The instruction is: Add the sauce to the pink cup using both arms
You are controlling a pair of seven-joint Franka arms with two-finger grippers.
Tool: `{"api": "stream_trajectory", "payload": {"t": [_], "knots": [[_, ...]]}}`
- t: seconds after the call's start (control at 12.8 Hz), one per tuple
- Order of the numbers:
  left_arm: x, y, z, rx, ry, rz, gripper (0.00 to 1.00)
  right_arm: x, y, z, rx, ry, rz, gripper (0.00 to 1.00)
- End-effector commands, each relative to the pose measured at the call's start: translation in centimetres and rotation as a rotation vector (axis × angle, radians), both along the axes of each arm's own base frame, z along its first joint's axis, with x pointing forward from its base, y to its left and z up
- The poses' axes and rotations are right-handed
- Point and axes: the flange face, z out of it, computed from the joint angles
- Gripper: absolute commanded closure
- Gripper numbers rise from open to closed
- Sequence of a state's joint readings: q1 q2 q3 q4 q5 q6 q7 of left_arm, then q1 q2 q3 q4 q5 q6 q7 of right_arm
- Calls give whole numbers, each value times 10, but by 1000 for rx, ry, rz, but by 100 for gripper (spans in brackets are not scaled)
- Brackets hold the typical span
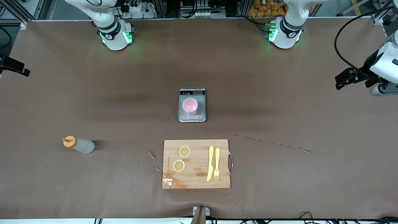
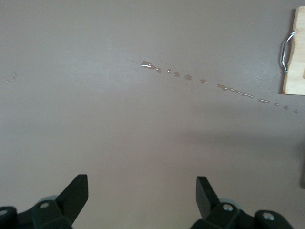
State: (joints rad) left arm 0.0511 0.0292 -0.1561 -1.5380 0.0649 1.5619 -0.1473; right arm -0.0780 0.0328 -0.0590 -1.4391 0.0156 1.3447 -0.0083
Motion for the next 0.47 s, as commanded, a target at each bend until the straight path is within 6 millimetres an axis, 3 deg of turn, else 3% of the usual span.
{"api": "stream_trajectory", "payload": {"t": [0.0,0.39], "knots": [[-4,2,17,-53,-19,-9,0,0,4,8,-6,-27,-6,0],[-4,1,24,-53,-33,-8,0,7,9,10,-10,-73,60,0]]}}
